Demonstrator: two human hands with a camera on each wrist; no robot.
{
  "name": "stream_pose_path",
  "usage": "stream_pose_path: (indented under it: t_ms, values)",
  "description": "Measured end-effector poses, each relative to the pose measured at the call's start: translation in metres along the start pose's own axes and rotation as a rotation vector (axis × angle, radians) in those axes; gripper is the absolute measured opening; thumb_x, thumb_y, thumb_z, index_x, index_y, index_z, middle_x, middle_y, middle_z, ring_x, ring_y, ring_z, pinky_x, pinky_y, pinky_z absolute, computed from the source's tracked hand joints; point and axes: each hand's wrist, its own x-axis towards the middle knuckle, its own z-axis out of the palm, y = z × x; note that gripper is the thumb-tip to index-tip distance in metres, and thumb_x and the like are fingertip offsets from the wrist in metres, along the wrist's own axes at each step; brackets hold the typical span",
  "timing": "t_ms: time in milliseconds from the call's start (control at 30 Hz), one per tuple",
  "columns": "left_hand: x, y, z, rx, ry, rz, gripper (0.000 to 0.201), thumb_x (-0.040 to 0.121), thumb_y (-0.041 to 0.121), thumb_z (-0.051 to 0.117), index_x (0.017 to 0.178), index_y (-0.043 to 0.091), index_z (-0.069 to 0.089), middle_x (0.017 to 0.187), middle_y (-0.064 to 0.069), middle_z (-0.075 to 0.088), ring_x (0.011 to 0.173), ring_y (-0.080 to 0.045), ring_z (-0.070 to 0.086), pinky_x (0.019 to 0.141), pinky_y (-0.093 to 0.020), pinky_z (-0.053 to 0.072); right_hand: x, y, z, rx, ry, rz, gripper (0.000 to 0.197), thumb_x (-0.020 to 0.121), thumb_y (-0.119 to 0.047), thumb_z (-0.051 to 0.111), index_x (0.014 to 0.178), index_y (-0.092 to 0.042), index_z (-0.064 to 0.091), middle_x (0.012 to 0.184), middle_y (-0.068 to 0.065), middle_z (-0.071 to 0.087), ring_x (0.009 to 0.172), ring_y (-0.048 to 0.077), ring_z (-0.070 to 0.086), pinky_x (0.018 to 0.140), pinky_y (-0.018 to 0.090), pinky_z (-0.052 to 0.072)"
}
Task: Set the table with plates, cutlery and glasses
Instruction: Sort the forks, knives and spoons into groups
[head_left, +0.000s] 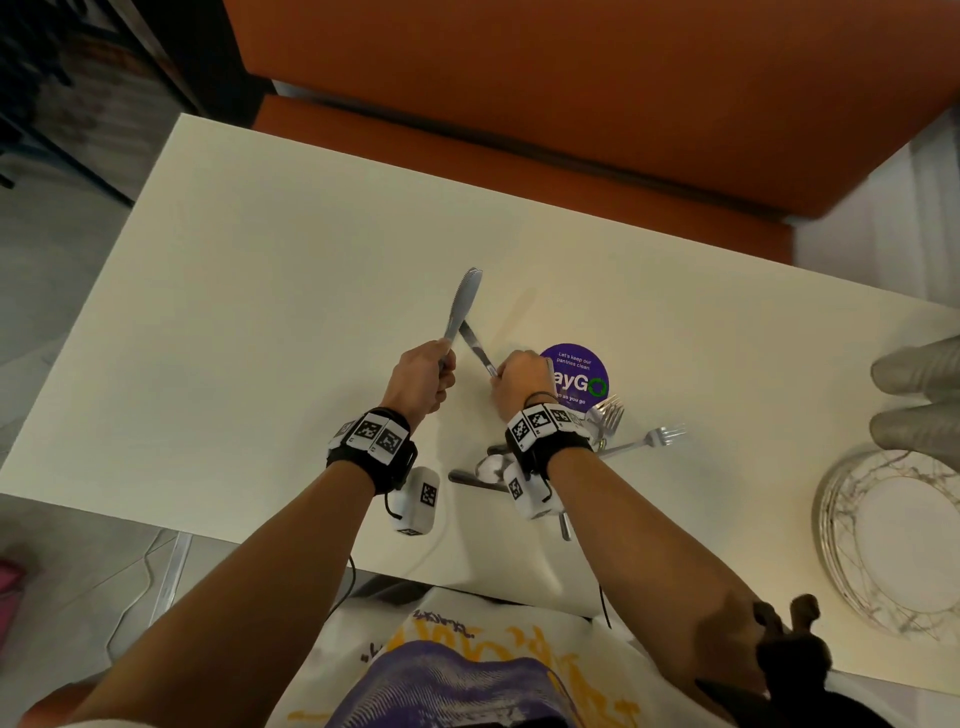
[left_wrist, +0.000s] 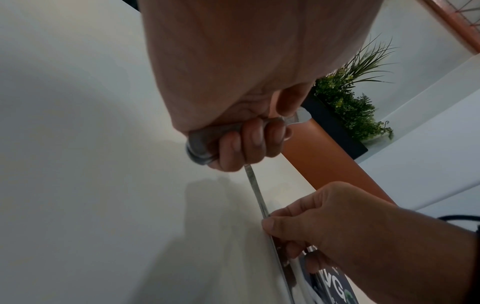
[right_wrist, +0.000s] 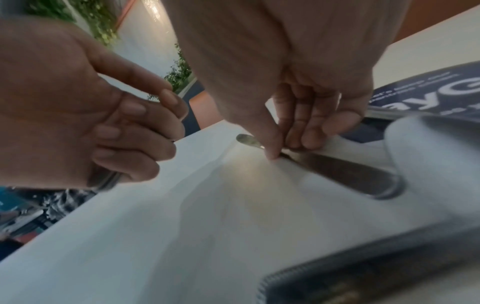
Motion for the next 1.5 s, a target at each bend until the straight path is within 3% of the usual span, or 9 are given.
stream_pose_path:
  t_ms: [200, 433, 567, 633, 800, 967, 1100, 1300, 1500]
  values:
    - [0.001, -0.003, 0.002, -0.007, 0.007, 0.011, 0.029, 0.104, 0.032, 0.041, 0.08, 0.018, 0.051, 0.06, 0.004, 0.041, 0.043, -0.01, 0.03, 0.037, -0.019, 0.024, 0.001, -0.001, -0.007, 0.061, -0.04, 0.027, 0.022, 0.093, -0.019, 0.064, 0.11, -0.005, 0.068, 0.113, 0.013, 0.068, 0.105, 0.03, 0.064, 0.09, 0.036, 0.055]
    - [0.004, -0.001, 0.014, 0.077, 0.078, 0.045, 0.032, 0.109, 0.029, 0.036, 0.089, 0.015, 0.056, 0.061, 0.003, 0.049, 0.04, -0.01, 0.039, 0.037, -0.019, 0.027, -0.01, 0.019, -0.02, 0.625, 0.157, 0.095, 0.015, 0.088, -0.008, 0.067, 0.103, -0.011, 0.071, 0.095, 0.004, 0.074, 0.086, 0.021, 0.069, 0.079, 0.031, 0.057]
    - [0.007, 0.0, 0.031, 0.039, 0.034, 0.077, 0.035, 0.111, 0.03, 0.033, 0.091, 0.011, 0.054, 0.073, -0.011, 0.069, 0.063, -0.027, 0.066, 0.055, -0.033, 0.05, -0.024, 0.025, -0.039, 0.956, 0.159, 0.066, 0.011, 0.088, -0.008, 0.073, 0.096, -0.014, 0.068, 0.089, 0.008, 0.076, 0.062, 0.023, 0.071, 0.066, 0.034, 0.061]
    - [0.003, 0.004, 0.042, 0.021, -0.014, 0.075, 0.036, 0.112, 0.03, 0.035, 0.095, 0.006, 0.056, 0.084, -0.02, 0.073, 0.072, -0.032, 0.073, 0.059, -0.036, 0.056, -0.03, 0.025, -0.043, 1.051, 0.133, 0.047, 0.012, 0.086, -0.007, 0.075, 0.091, -0.015, 0.067, 0.089, 0.012, 0.076, 0.061, 0.023, 0.071, 0.069, 0.04, 0.063]
    - [-0.011, 0.01, 0.067, 0.036, -0.075, 0.085, 0.033, 0.108, 0.022, 0.034, 0.109, 0.001, 0.06, 0.085, -0.021, 0.073, 0.061, -0.031, 0.07, 0.052, -0.037, 0.055, -0.042, 0.032, -0.046, 1.027, 0.203, 0.05, 0.013, 0.082, -0.011, 0.081, 0.091, -0.012, 0.071, 0.079, 0.002, 0.073, 0.064, 0.012, 0.068, 0.058, 0.018, 0.054]
    - [-0.02, 0.005, 0.081, 0.064, -0.094, 0.103, 0.03, 0.107, 0.028, 0.036, 0.094, 0.014, 0.059, 0.065, -0.004, 0.058, 0.043, -0.017, 0.04, 0.044, -0.024, 0.022, -0.05, 0.045, -0.045, 0.865, 0.263, -0.013, 0.011, 0.08, -0.017, 0.083, 0.089, -0.014, 0.078, 0.075, -0.006, 0.073, 0.068, 0.005, 0.068, 0.065, 0.017, 0.052]
    - [-0.028, 0.006, 0.083, 0.015, -0.131, 0.052, 0.028, 0.103, 0.027, 0.038, 0.085, 0.019, 0.057, 0.06, 0.004, 0.042, 0.044, -0.013, 0.029, 0.044, -0.024, 0.018, -0.054, 0.061, -0.057, 0.765, 0.355, -0.077, 0.009, 0.085, -0.025, 0.076, 0.093, -0.021, 0.079, 0.081, -0.01, 0.074, 0.074, 0.002, 0.066, 0.073, 0.017, 0.052]
    - [-0.032, 0.003, 0.083, 0.023, -0.216, -0.043, 0.034, 0.103, 0.037, 0.039, 0.077, 0.022, 0.054, 0.059, 0.005, 0.042, 0.043, -0.013, 0.027, 0.046, -0.028, 0.015, -0.044, 0.085, -0.091, 0.787, 0.459, -0.073, 0.036, 0.097, -0.038, 0.061, 0.129, -0.022, 0.066, 0.096, -0.003, 0.075, 0.076, 0.009, 0.069, 0.082, 0.022, 0.055]
    - [-0.038, 0.001, 0.086, 0.041, -0.278, -0.025, 0.035, 0.098, 0.032, 0.042, 0.071, 0.02, 0.061, 0.057, 0.002, 0.045, 0.042, -0.014, 0.027, 0.043, -0.026, 0.016, -0.043, 0.093, -0.098, 0.697, 0.468, -0.204, 0.025, 0.101, -0.028, 0.057, 0.115, -0.018, 0.075, 0.079, -0.007, 0.073, 0.054, -0.002, 0.065, 0.069, 0.018, 0.053]
